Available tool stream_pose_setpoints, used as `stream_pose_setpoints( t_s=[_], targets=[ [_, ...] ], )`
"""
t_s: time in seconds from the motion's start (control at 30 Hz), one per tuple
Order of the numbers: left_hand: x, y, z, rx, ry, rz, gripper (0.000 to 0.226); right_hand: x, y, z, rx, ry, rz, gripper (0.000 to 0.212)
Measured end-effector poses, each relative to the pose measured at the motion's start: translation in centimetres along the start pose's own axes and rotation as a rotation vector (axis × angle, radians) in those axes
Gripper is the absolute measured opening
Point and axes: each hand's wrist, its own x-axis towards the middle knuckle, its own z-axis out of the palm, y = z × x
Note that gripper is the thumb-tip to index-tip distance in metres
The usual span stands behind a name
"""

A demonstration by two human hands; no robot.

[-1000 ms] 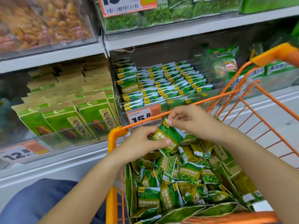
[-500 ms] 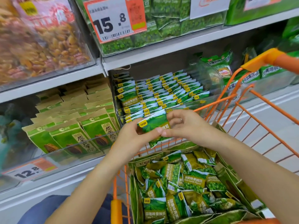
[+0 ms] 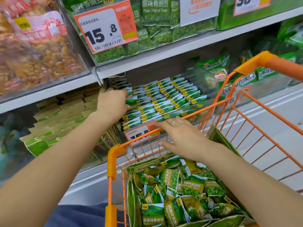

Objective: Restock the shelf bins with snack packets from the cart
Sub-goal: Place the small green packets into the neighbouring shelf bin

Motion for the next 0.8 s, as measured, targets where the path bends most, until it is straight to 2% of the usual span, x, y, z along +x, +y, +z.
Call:
stream_pose_setpoints(
  t_s=[0.17,0.4,0.5,0.6,0.67,0.7,0.77,0.8],
  targets=[
    [2.4,-0.4,0.4,0.008,-0.186,-0.078,0.043,0.1,0.1,-0.2,-0.024,0.002,-0.018,0.058],
    [3.3,-0.3,0.7,0.086,-0.263,-0.055,0.039,0.3,0.1,-0.6,-0.004,0.012,-0.028,0.053],
    [3.2,0.0,0.6,0.148,-0.240,-0.022,0.036,0.2,-0.1,-1.3,0.058,0.084,-0.061,0.040],
    [1.4,1.0,-0.2,0.340,-0.135,0.035,0.041,-0.1,-0.5,-2.1,0.124,0.138,-0.074,0.027],
    [-1.5,1.9,-0.9,0.397,0.006,0.114,0.045,-0.3,-0.5,-2.0,0.142,0.016,-0.063,0.025],
    [-3.3,2.3,-0.9,0.354,0.103,0.188,0.044,-0.5,-0.4,-1.6,0.123,-0.123,-0.043,0.026],
    [-7.5,3.6,-0.5,0.111,0.221,0.360,0.038,-0.5,-0.2,0.2,0.032,-0.504,-0.009,0.027],
    [-9.7,4.4,0.0,-0.039,0.163,0.418,0.032,-0.6,-0.1,1.5,-0.020,-0.717,0.009,0.030]
  ],
)
